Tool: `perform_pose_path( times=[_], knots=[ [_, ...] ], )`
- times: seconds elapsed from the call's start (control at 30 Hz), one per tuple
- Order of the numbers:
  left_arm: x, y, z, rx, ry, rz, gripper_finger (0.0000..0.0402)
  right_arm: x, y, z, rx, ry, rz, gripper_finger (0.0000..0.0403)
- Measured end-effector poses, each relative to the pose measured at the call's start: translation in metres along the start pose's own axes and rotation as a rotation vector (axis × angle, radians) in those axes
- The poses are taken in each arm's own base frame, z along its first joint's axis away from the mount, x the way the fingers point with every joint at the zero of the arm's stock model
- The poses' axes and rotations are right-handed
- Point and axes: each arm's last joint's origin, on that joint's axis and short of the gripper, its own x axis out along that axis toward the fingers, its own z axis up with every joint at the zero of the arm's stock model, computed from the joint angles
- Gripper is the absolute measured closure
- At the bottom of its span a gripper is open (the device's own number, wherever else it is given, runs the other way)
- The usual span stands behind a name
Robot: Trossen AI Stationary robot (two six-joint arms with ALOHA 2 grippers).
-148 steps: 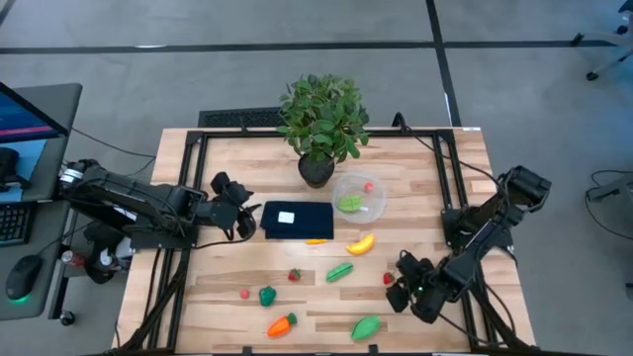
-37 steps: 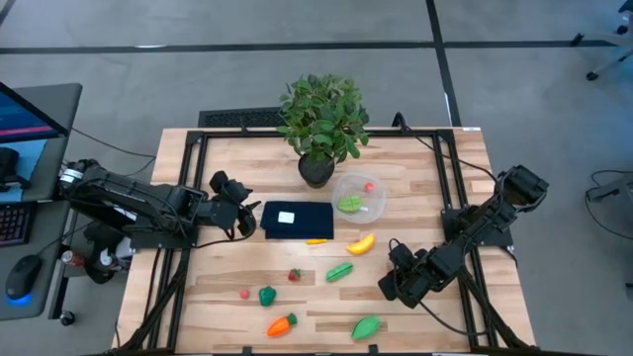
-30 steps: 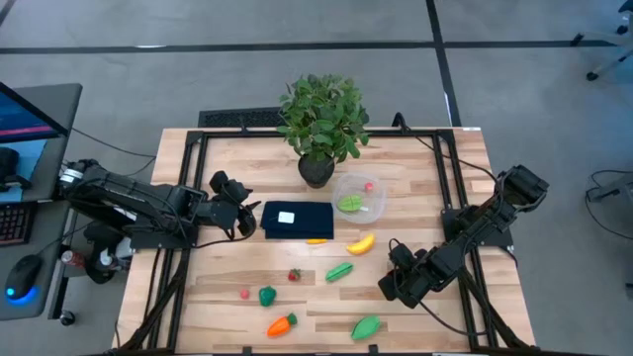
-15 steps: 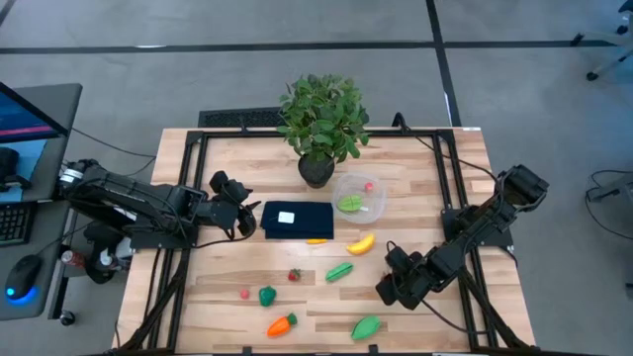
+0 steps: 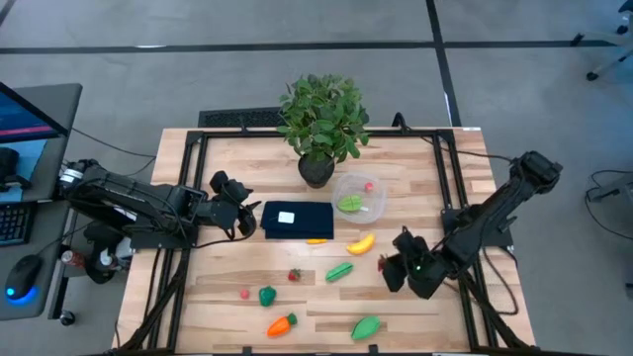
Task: Pick and placing Produce into tupperware
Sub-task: Put the red strawberry into the transparent container
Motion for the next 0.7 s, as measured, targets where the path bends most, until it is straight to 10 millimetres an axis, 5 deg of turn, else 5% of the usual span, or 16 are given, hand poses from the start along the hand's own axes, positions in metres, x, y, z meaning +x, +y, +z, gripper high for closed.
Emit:
perform_pose_path(
  times=[0.37, 0.7],
  knots=[
    [0.0, -0.001, 0.001, -0.012, -0.012, -0.004, 0.0222, -0.043, -0.006, 0.034, -0.044, -0.282, 0.122, 0.0282],
    [0.0, -0.001, 0.001, -0.015, -0.012, -0.005, 0.0222, -0.058, -0.015, 0.058, -0.107, -0.392, 0.113, 0.0282]
  ],
)
